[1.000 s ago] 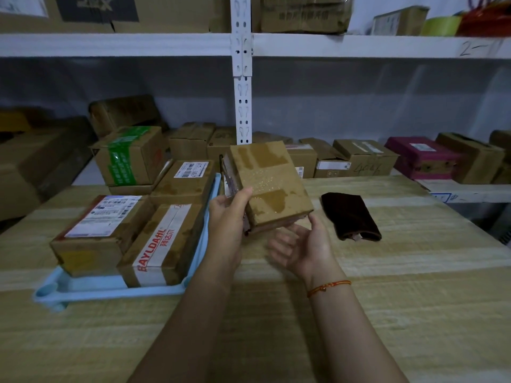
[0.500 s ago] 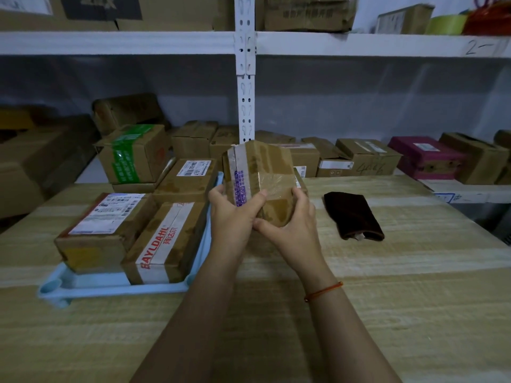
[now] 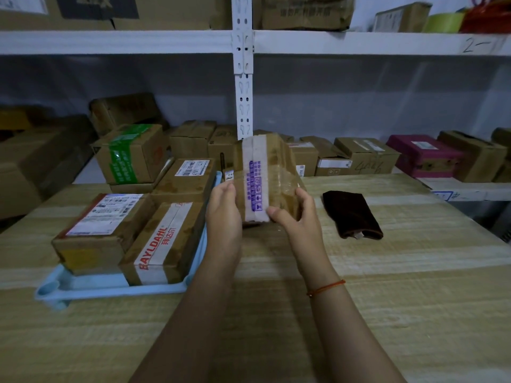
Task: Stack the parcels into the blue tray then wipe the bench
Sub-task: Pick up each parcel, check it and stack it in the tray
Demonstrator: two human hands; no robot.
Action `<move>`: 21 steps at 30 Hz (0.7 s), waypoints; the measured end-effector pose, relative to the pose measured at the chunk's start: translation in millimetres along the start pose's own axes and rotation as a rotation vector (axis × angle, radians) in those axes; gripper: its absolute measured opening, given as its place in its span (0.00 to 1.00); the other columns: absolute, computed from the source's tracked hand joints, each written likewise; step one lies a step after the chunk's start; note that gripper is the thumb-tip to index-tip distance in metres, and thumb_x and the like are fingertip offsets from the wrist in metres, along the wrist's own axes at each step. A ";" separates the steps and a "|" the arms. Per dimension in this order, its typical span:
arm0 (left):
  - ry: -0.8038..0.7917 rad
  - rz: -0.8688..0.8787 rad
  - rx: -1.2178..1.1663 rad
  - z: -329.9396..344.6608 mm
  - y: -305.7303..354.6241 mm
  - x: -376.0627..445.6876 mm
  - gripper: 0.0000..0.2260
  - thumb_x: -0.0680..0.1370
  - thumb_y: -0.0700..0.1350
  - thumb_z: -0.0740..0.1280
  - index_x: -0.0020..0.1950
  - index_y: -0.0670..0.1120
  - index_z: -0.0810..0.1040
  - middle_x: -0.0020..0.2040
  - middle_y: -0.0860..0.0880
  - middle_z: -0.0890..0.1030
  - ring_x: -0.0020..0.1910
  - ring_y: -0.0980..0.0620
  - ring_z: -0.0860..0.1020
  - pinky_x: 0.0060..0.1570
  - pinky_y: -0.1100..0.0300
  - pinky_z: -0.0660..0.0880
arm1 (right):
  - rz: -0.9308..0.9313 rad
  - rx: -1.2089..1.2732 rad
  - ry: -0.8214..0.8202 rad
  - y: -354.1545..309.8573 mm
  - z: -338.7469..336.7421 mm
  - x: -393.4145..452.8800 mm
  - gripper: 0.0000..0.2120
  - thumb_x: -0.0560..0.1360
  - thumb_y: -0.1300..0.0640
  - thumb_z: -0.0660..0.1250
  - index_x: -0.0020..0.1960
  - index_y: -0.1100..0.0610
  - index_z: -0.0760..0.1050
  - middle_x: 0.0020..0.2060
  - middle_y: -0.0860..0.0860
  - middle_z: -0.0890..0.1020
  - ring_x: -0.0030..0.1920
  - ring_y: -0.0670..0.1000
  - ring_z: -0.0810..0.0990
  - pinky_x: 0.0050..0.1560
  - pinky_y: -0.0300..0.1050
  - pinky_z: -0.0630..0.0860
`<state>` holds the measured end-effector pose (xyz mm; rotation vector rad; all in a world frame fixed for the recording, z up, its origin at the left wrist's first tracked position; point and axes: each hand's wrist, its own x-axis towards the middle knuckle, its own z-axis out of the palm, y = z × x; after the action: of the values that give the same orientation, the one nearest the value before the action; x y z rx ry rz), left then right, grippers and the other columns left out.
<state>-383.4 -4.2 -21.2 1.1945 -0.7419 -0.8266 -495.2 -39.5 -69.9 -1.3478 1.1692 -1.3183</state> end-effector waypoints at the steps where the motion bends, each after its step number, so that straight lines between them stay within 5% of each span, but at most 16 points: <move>1: -0.004 0.005 -0.005 -0.2 0.9 0.3 0.10 0.84 0.46 0.57 0.54 0.51 0.78 0.41 0.54 0.83 0.36 0.65 0.82 0.35 0.67 0.77 | 0.038 0.101 -0.009 0.3 -0.7 0.5 0.45 0.58 0.38 0.73 0.71 0.48 0.65 0.66 0.48 0.74 0.63 0.48 0.75 0.61 0.48 0.75; 4: -0.019 0.016 -0.004 -0.9 1.9 -0.8 0.10 0.83 0.46 0.59 0.49 0.51 0.80 0.41 0.54 0.86 0.42 0.60 0.84 0.43 0.63 0.80 | 0.124 0.387 -0.045 -0.3 -2.4 0.0 0.29 0.64 0.47 0.68 0.65 0.51 0.73 0.54 0.48 0.82 0.48 0.42 0.82 0.43 0.37 0.76; 8: -0.006 0.021 -0.015 -1.2 -0.4 -2.6 0.13 0.82 0.48 0.58 0.49 0.50 0.83 0.47 0.52 0.86 0.50 0.57 0.83 0.56 0.57 0.78 | 0.245 0.690 -0.063 6.0 -2.9 1.9 0.10 0.72 0.54 0.66 0.51 0.54 0.79 0.44 0.51 0.84 0.45 0.50 0.81 0.43 0.47 0.77; 12: 0.004 0.041 -0.002 -0.9 -4.1 -1.7 0.16 0.84 0.48 0.56 0.46 0.50 0.83 0.45 0.52 0.86 0.48 0.56 0.83 0.49 0.62 0.77 | 0.343 0.782 -0.059 10.1 -3.2 3.3 0.26 0.62 0.49 0.67 0.59 0.55 0.77 0.48 0.54 0.83 0.47 0.55 0.79 0.45 0.48 0.76; 18: -0.036 0.048 -0.004 -1.1 -6.1 -1.5 0.12 0.82 0.47 0.60 0.47 0.48 0.83 0.41 0.53 0.84 0.37 0.63 0.81 0.35 0.71 0.74 | 0.360 0.838 -0.093 16.3 -5.0 5.1 0.31 0.61 0.47 0.66 0.63 0.55 0.76 0.54 0.57 0.81 0.53 0.57 0.78 0.49 0.52 0.77; 21: -0.103 0.048 0.049 -3.0 -8.8 -1.3 0.08 0.80 0.50 0.65 0.50 0.49 0.82 0.45 0.53 0.84 0.43 0.59 0.82 0.38 0.66 0.78 | 0.340 0.849 -0.087 18.2 -3.9 4.8 0.40 0.55 0.49 0.71 0.66 0.57 0.74 0.53 0.57 0.80 0.53 0.57 0.76 0.50 0.52 0.75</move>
<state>-382.9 -3.1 -30.5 1.1802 -0.8766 -0.8393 -499.8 -47.0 -87.0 -0.5507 0.6062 -1.2652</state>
